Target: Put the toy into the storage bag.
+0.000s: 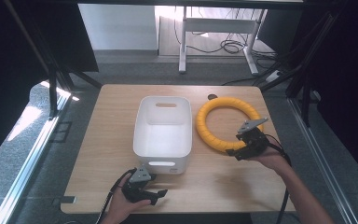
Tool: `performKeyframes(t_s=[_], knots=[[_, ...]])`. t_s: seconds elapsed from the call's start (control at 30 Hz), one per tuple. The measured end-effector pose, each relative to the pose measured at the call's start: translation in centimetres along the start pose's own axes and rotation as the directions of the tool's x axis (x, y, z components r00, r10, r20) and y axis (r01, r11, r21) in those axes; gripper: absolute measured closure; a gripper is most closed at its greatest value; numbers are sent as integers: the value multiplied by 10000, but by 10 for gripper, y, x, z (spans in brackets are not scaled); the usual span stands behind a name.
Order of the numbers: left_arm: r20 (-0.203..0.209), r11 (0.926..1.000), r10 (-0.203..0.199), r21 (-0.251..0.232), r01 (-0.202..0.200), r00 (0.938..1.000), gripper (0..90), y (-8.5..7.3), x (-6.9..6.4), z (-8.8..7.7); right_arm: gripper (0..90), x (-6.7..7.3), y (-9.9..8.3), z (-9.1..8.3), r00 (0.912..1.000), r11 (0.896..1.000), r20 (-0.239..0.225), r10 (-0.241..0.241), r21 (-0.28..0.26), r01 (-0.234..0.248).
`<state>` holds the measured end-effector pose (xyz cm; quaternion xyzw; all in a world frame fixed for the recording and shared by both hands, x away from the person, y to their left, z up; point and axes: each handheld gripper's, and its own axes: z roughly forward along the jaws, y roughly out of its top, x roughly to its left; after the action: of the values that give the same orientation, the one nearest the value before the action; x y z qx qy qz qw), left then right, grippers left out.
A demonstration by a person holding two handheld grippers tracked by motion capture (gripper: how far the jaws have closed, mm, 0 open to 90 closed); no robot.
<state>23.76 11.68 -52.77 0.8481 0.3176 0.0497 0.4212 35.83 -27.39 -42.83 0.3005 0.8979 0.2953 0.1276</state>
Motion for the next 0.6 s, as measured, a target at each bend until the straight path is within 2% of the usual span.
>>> performKeyframes(t_s=[0.2,0.27,0.33,0.5,0.6], knots=[[18,10000,-27,-12,27,10000,262,0,-1,0,241,-7,6,9,9998,9996,-216,-8,287,15],[23,10000,-33,-37,33,10000,262,-1,-1,-1,256,-8,7,13,9995,9990,-294,-137,422,149],[8,10000,-57,10,57,10000,262,-1,0,0,262,-9,10,21,9989,9958,-390,-246,867,279],[12,10000,-50,4,50,10000,262,-1,0,0,273,-12,13,29,9986,9932,-432,-290,1118,337],[1,10000,-52,6,52,10000,262,-2,0,0,298,-15,14,42,9981,9877,-509,-352,1507,426]])
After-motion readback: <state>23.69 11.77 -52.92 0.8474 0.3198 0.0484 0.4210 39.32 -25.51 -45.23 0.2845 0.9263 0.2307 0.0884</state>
